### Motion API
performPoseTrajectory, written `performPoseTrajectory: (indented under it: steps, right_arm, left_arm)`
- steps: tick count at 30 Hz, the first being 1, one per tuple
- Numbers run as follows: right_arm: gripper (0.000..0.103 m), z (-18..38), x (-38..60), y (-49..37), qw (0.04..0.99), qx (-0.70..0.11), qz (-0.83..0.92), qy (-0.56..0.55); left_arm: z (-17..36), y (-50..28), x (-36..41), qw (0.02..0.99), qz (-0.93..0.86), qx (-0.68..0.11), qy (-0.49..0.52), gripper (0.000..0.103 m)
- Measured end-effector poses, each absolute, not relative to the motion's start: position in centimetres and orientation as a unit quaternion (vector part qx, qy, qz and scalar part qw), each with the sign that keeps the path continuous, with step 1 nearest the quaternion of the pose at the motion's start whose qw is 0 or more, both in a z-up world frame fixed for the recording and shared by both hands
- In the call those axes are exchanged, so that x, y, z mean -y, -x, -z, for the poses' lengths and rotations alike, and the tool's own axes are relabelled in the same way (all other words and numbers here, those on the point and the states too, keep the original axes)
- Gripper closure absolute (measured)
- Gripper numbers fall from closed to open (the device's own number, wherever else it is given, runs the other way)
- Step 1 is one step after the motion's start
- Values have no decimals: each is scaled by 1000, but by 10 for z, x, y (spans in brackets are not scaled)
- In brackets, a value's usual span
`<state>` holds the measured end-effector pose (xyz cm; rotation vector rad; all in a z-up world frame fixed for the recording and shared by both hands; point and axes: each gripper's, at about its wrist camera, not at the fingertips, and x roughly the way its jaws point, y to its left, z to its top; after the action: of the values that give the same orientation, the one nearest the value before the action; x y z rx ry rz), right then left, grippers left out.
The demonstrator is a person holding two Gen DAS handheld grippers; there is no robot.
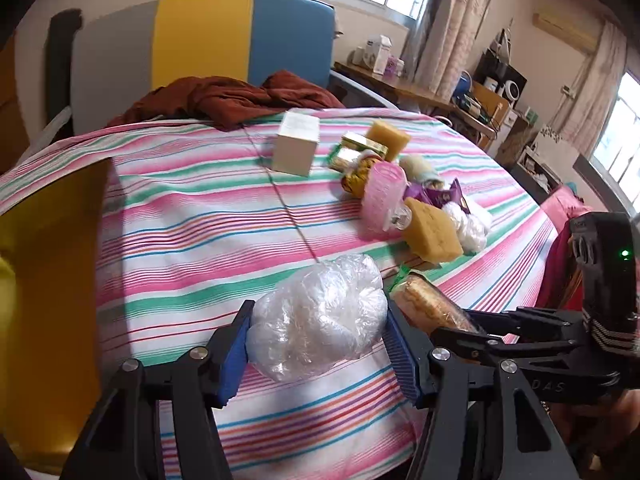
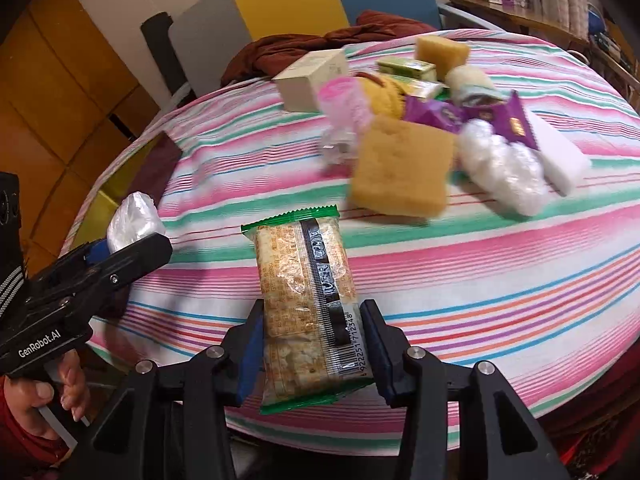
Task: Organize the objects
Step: 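Carry both items to the gold tray and open both tools to release them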
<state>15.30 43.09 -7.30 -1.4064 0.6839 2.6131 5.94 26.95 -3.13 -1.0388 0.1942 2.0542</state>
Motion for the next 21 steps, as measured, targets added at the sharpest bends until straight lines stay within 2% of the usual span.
performPoseTrajectory:
  steps: [5, 13, 21]
  right_arm:
    - [57, 56, -407, -138, 16, -228, -865, 446]
    - [57, 14, -348, -96, -50, -187, -887, 418]
    - [57, 2, -262, -42, -119, -140, -887, 424]
  left_arm:
    - [14, -52, -235, 389, -826, -48, 406, 41]
    - [-3, -29, -162, 324, -860, -5, 394, 41]
    - [11, 13, -81, 231, -876, 14, 424, 41]
